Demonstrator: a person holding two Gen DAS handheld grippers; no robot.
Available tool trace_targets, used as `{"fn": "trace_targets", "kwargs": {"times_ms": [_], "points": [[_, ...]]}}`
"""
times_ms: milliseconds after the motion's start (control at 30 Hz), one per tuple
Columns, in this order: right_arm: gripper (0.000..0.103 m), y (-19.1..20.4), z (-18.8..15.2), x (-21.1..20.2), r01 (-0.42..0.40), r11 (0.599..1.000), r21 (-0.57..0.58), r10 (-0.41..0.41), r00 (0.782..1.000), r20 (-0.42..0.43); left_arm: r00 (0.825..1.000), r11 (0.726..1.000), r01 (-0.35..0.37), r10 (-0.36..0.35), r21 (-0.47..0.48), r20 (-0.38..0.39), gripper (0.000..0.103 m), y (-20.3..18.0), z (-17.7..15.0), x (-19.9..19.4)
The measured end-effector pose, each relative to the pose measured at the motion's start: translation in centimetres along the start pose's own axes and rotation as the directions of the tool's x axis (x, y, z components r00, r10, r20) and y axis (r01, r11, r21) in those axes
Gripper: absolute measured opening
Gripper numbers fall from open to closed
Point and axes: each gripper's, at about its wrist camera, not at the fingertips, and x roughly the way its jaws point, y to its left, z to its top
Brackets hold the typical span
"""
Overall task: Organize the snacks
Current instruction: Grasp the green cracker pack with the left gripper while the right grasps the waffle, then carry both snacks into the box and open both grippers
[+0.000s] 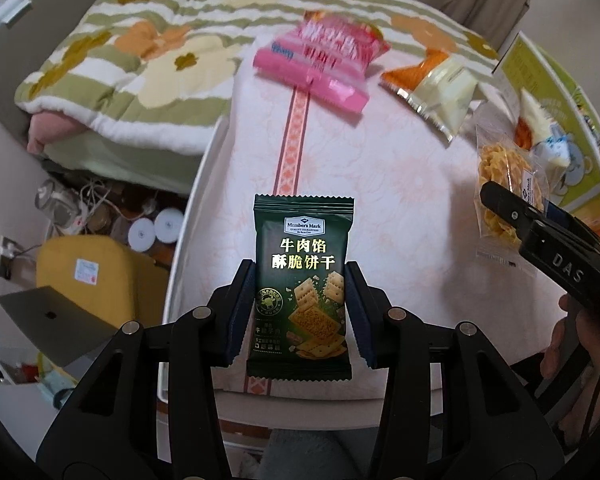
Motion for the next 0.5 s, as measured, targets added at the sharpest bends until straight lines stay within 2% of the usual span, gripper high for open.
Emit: {"fn": "trace_targets", "kwargs": {"times_ms": [133, 267, 500], "points": [[0.073, 0.1, 1.1, -2.6, -0.025, 1.0, 0.002, 0.025, 0.999, 0.034, 0.999, 0.999, 0.009, -0.011, 0.039, 0.05, 0.04, -0.6, 1.5, -2.2], [0.073, -0.5, 2.0, -6.2, -0.023, 1.0, 0.022, 0.021, 0.996, 0.081, 0.992, 0.996, 0.043, -0.052, 0.083, 0.117, 0.041, -1.8, 3.3, -4.8], [0.073, -3.9, 4.0, -12.7, 0.016, 0.996, 0.093, -0.033, 0.982, 0.184, 0.964, 0.976, 0.116, -0.156, 0.185, 0.217, 0.041, -6.4, 7.0, -9.4]]}}
